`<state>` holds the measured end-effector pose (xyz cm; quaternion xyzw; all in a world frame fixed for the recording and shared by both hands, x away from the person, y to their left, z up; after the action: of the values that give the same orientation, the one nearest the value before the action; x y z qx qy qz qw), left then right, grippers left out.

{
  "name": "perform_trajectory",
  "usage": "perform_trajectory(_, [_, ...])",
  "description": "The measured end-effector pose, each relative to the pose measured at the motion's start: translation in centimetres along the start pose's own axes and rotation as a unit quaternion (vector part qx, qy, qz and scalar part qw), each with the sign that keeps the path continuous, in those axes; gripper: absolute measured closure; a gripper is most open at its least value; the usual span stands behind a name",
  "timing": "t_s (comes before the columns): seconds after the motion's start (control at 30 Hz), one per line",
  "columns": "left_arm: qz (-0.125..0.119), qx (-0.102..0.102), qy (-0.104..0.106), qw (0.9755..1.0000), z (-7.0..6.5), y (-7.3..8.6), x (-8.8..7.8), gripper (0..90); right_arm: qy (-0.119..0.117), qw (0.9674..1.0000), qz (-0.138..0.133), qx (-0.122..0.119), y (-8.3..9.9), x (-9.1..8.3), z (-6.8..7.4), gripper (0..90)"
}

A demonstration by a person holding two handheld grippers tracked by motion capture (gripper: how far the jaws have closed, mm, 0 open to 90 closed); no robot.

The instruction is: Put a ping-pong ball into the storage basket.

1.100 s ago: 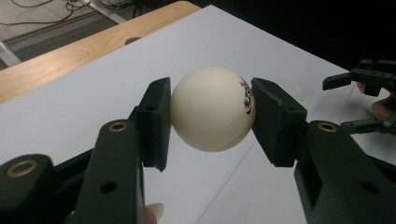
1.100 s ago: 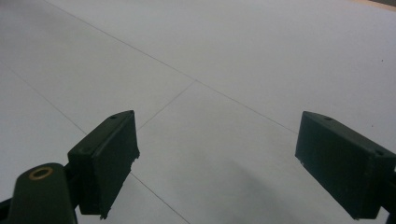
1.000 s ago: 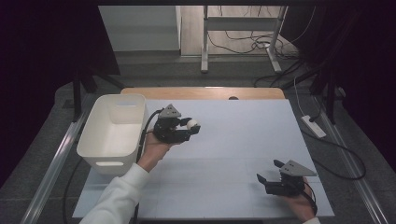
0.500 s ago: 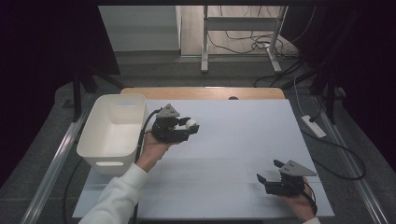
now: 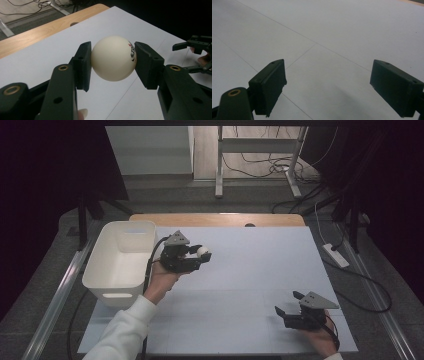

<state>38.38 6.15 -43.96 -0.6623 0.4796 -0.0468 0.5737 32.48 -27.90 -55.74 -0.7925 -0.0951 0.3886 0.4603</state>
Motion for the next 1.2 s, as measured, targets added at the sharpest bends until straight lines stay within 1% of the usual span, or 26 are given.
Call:
perform_trajectory(0.73, [-0.027,-0.009,-0.011,0.9995,0.8,-0.9,-2.3,50.5,0.002,1.0000,-0.003,-0.001,-0.1,0.0,0.0,13.1])
perform_trajectory(0.93, [-0.033,-0.009,-0.014,0.9993,1.0,-1.2,-2.9,50.5,0.003,1.0000,-0.003,0.000,-0.1,-0.1,-0.1,13.1])
perform_trajectory(1.2, [-0.041,-0.012,-0.022,0.9988,1.6,-1.3,-3.8,50.5,0.004,1.0000,-0.002,-0.001,-0.1,-0.1,-0.1,13.1])
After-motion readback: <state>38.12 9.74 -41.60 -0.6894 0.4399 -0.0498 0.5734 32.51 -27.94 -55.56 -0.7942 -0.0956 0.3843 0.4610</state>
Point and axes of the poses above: each handheld gripper's, and its own axes: x roughly forward along the jaws, y roughly out of its underside, z roughly to its left, the point moved 7 cm from there along x, roughly forward along the jaws, and after that the axes turned 13 degrees about -x, right-handed, at the moved point
